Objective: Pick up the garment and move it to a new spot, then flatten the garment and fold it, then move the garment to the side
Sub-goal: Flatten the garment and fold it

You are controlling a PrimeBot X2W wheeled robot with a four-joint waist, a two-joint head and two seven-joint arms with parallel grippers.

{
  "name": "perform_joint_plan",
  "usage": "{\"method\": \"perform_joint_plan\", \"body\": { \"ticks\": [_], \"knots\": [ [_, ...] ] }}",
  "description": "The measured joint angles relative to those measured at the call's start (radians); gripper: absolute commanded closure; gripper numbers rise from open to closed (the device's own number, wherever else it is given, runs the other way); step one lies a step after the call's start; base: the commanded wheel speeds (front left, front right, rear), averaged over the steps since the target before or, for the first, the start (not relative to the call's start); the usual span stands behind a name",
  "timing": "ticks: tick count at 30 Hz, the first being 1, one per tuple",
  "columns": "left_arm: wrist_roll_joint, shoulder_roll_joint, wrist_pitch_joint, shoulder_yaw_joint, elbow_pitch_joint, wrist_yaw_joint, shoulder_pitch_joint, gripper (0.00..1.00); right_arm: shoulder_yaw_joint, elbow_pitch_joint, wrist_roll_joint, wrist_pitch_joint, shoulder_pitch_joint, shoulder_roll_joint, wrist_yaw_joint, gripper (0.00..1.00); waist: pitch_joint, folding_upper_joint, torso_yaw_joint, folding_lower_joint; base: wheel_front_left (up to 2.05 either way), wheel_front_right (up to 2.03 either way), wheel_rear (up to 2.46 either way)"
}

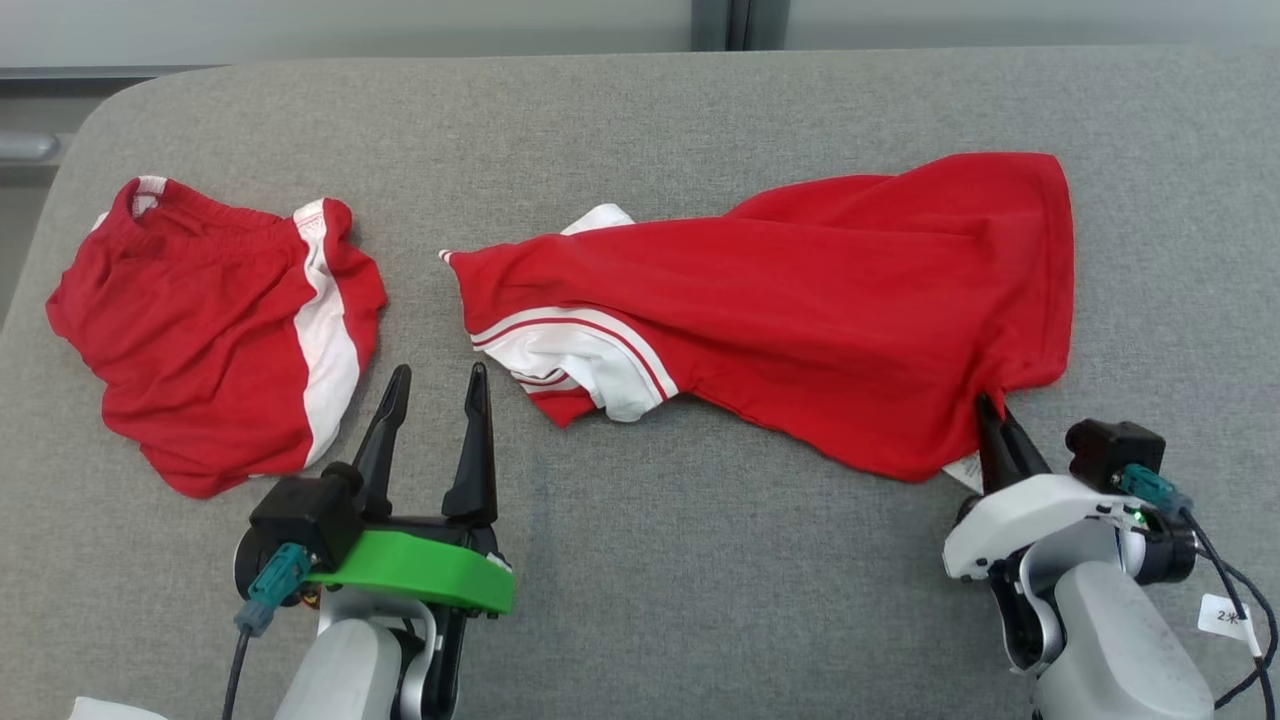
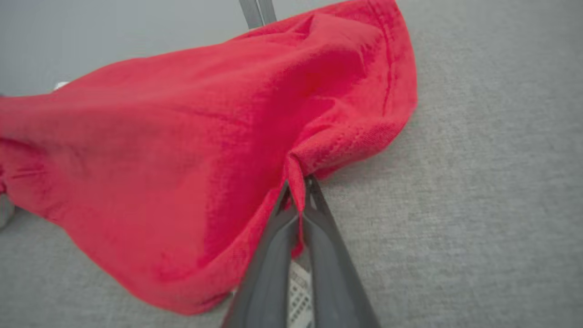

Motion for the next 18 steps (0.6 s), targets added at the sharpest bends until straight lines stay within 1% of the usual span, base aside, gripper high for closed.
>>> {"method": "perform_joint_plan", "body": {
  "ticks": [4,8,11,15,16,17,18],
  "knots": [
    [0.001,-0.004,0.0,-0.003,-0.008,0.0,0.005,0.0,0.019,-0.095,0.001,-0.013,-0.018,-0.002,0.0,1.0,0.001,0.0,0.003,0.0,0.0,0.0,0.0],
    [-0.001,-0.007,0.0,-0.011,-0.017,-0.002,0.003,0.0,0.042,-0.155,-0.007,0.026,-0.063,-0.001,0.0,1.0,0.008,0.0,0.013,0.0,0.0,0.0,0.0],
    [-0.007,-0.009,0.0,-0.018,-0.024,-0.007,-0.001,0.0,0.043,-0.15,-0.04,0.069,-0.145,-0.002,0.0,1.0,0.018,0.0,0.026,0.0,0.0,0.0,0.0],
    [-0.011,-0.011,0.0,-0.033,-0.037,-0.01,-0.02,0.0,0.053,-0.063,-0.092,0.122,-0.281,-0.002,0.0,1.0,0.036,0.0,0.048,0.0,0.0,0.0,0.0],
    [-0.013,-0.011,0.0,-0.037,-0.039,-0.01,-0.023,0.0,0.059,-0.037,-0.102,0.129,-0.309,-0.001,0.0,0.8,0.039,0.0,0.054,0.0,0.0,0.0,0.0],
    [-0.017,-0.012,0.0,-0.042,-0.04,-0.01,-0.026,0.0,0.071,-0.004,-0.114,0.143,-0.339,-0.002,0.0,0.49,0.043,0.0,0.062,0.0,0.0,0.0,0.0],
    [-0.019,-0.012,0.0,-0.045,-0.041,-0.01,-0.028,0.0,0.082,0.025,-0.124,0.146,-0.363,-0.002,0.0,0.0,0.048,0.0,0.07,0.0,0.0,0.0,0.0]
  ]
}}
